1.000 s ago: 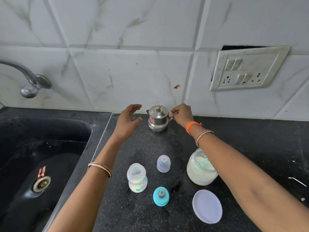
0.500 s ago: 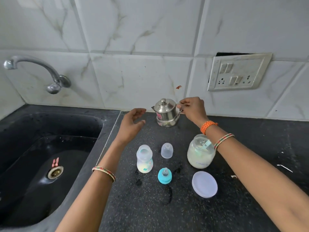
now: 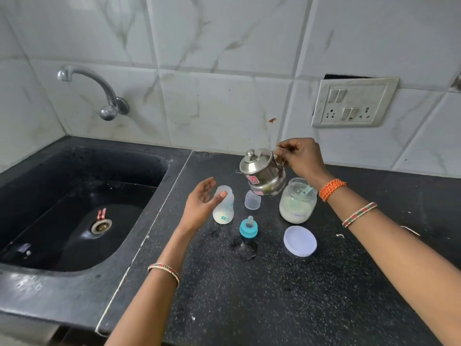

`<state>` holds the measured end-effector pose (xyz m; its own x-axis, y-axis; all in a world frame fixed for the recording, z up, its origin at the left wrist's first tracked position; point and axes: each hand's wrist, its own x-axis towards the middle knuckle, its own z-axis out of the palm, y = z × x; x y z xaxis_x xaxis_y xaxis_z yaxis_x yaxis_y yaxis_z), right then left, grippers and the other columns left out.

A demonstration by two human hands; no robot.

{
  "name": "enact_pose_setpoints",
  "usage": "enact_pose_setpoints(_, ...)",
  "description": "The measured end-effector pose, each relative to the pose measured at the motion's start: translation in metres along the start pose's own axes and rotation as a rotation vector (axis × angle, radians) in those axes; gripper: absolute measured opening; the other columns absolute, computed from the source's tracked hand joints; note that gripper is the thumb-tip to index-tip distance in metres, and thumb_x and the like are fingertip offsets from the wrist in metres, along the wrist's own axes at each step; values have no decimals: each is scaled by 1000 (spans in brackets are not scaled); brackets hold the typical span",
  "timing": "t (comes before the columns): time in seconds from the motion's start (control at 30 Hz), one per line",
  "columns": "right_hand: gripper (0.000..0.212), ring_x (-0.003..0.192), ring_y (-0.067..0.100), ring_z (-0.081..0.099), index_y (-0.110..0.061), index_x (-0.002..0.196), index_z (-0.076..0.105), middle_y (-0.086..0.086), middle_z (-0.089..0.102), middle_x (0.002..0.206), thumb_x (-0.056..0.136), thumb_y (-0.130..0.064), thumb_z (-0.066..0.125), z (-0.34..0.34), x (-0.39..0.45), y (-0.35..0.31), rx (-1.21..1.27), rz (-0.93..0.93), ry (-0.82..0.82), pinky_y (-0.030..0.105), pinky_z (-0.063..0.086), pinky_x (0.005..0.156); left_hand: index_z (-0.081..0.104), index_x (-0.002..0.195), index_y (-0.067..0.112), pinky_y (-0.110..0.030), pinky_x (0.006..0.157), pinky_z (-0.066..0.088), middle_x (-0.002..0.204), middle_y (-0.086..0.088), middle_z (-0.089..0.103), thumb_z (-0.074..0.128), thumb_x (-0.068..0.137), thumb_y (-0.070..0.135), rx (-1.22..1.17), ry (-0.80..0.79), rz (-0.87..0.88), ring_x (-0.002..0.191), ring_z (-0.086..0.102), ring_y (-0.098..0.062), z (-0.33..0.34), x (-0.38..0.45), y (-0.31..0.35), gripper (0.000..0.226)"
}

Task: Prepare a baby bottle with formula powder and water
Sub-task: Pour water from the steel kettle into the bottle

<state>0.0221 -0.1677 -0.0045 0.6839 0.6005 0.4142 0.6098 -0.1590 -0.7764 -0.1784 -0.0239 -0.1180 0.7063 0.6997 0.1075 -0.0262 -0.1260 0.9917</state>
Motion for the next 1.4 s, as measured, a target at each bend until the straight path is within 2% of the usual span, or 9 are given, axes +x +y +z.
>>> enact_pose_setpoints(0.13,23,89,25,67,3,101,70,18,72,96,80,-7,73,7,-12,0,-38,-28,-31,36,55,86,43,136,21,-37,104,43,142,-1,49,75,77,28,136,-47,6,128,47,-16,4,-1,-7,67)
enact_pose_setpoints(0.33,22,85,17,64,3,101,71,17,72,96,80,-5,72,20,-15,-6,-61,-54,-48,29,52,84,47,134,19,-24,92,41,132,4,55,75,79,24,187,1,11,117,48,-9,12,-7,-16,62)
enact_pose_setpoints(0.47,22,84,15,64,3,101,71,16,72,96,81,-5,72,24,-12,-10,-84,-62,-54,23,50,81,47,133,17,-25,99,38,135,-3,55,73,80,18,215,22,-16,122,51,-16,12,-8,-28,59)
enact_pose_setpoints(0.7,17,80,16,67,1,97,72,13,73,91,81,-5,71,25,-7,-9,-95,-69,-68,25,54,80,51,130,15,-30,102,40,133,-4,57,74,79,19,240,21,-11,121,53,-18,8,-5,-38,56)
enact_pose_setpoints(0.77,17,81,16,66,0,97,72,9,72,89,82,-5,71,23,-7,-10,-100,-76,-69,25,54,80,51,130,14,-25,100,41,132,-5,58,74,79,18,234,26,-14,118,54,-16,8,-6,-40,56)
enact_pose_setpoints(0.93,14,77,13,66,0,94,73,5,70,85,81,-5,71,18,-4,-14,-105,-95,-62,13,51,72,53,128,9,2,77,41,123,-3,61,72,80,12,224,50,-18,104,56,-8,9,-14,-46,51)
enact_pose_setpoints(1.03,16,73,9,64,1,96,73,2,68,84,82,-5,71,15,-3,-18,-100,-106,-54,6,50,67,52,129,13,-8,90,43,120,7,59,72,81,10,257,34,17,106,56,-3,11,-21,-48,52)
enact_pose_setpoints(1.17,15,71,9,63,1,96,73,2,68,83,82,-4,71,14,-3,-21,-102,-119,-47,3,49,65,49,132,14,-12,93,39,121,11,56,72,80,9,308,15,27,109,52,-2,12,-22,-47,57)
enact_pose_setpoints(1.4,17,72,15,66,2,98,72,4,68,83,82,-5,71,11,0,-26,-100,-125,-50,21,57,72,49,133,13,-20,99,41,132,-3,58,72,80,8,321,23,21,111,52,-4,10,-21,-50,58)
